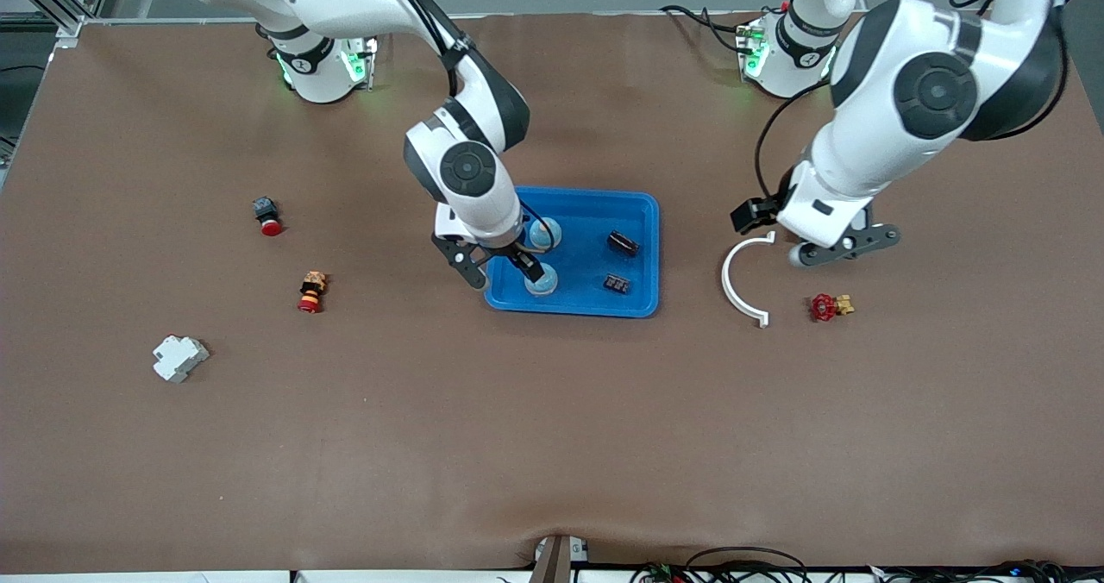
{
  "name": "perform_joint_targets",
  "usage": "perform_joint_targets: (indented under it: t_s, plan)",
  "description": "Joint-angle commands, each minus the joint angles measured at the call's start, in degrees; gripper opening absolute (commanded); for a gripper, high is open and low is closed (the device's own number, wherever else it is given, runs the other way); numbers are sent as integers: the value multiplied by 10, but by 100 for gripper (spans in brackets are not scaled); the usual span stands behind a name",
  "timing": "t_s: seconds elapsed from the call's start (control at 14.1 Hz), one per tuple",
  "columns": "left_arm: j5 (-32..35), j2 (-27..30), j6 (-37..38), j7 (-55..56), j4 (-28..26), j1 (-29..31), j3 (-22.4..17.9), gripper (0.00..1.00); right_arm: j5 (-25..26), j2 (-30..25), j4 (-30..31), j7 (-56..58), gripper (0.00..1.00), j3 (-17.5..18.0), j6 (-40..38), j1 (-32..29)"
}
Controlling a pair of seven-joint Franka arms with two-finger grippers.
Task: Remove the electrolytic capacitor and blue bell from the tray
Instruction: 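Move the right gripper to a bell while the left gripper reaches a capacitor, then grasp the bell with the right gripper while the left gripper grasps the capacitor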
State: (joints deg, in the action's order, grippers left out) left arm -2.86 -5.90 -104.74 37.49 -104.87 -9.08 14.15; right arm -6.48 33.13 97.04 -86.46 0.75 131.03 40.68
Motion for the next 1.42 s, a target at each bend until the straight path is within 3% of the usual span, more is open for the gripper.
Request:
perform_joint_targets:
  t_s: [0.0,0.21,0.71,1.07,1.35]
  plan:
    - [0,2,-48,66,-45,-29,1,100,-2,40,-41,-20,100,-9,13,13]
    - [0,-44,-105,195,-61,-75,4,100,4,52,-41,-20,100,-9,24,13]
    - [5,-119,-212,365,-61,-131,4,100,13,79,-46,-34,100,-11,52,19]
    - [7,-164,-233,438,-63,-154,3,72,15,97,-60,-40,100,-11,54,25]
    - [7,-190,-308,485,-84,-172,3,69,16,110,-74,-49,100,-12,54,28]
